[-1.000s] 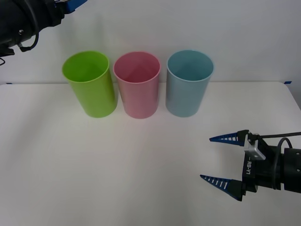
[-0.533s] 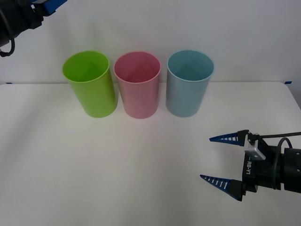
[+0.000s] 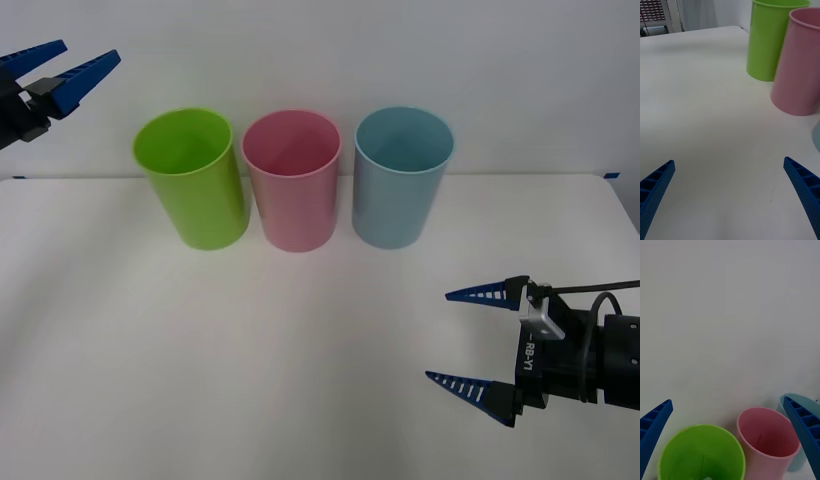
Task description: Put cans in the blue bin and PET bottles in the pink bin and trash in the green bin.
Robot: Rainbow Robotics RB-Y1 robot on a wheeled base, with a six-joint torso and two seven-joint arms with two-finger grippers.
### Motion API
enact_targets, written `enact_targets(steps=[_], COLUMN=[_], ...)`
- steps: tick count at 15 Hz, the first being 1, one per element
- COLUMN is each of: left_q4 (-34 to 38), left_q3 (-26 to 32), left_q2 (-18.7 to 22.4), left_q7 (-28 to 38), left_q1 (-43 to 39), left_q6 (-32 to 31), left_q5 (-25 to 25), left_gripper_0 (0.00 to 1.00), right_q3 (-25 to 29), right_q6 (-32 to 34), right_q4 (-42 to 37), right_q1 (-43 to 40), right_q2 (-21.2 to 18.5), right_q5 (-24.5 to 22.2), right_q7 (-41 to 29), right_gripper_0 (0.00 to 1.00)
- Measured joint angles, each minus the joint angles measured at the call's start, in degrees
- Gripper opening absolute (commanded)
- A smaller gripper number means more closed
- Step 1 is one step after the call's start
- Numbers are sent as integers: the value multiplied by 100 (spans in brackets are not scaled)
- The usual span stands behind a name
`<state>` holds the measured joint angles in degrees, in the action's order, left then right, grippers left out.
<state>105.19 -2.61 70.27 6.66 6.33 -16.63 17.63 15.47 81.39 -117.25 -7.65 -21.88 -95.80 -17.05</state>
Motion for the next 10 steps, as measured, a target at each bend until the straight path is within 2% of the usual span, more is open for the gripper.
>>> enact_targets(steps=[3, 6, 10], left_q4=[595, 1025, 1212], left_q3=[807, 1192, 1614], left_q2=[-353, -561, -1263], left_q7=[165, 334, 943], left_q1=[-1136, -2024, -2805], left_q6=[-73, -150, -845], left_q5=[647, 1048, 2190], left_gripper_0=[100, 100, 100], right_q3=[0, 0, 0], right_q6=[0, 0, 0], right_q4=[0, 0, 0], right_q1=[0, 0, 0], right_q2=[0, 0, 0], right_q5=[0, 0, 0], right_q7=[0, 0, 0], right_gripper_0=[100, 100, 100])
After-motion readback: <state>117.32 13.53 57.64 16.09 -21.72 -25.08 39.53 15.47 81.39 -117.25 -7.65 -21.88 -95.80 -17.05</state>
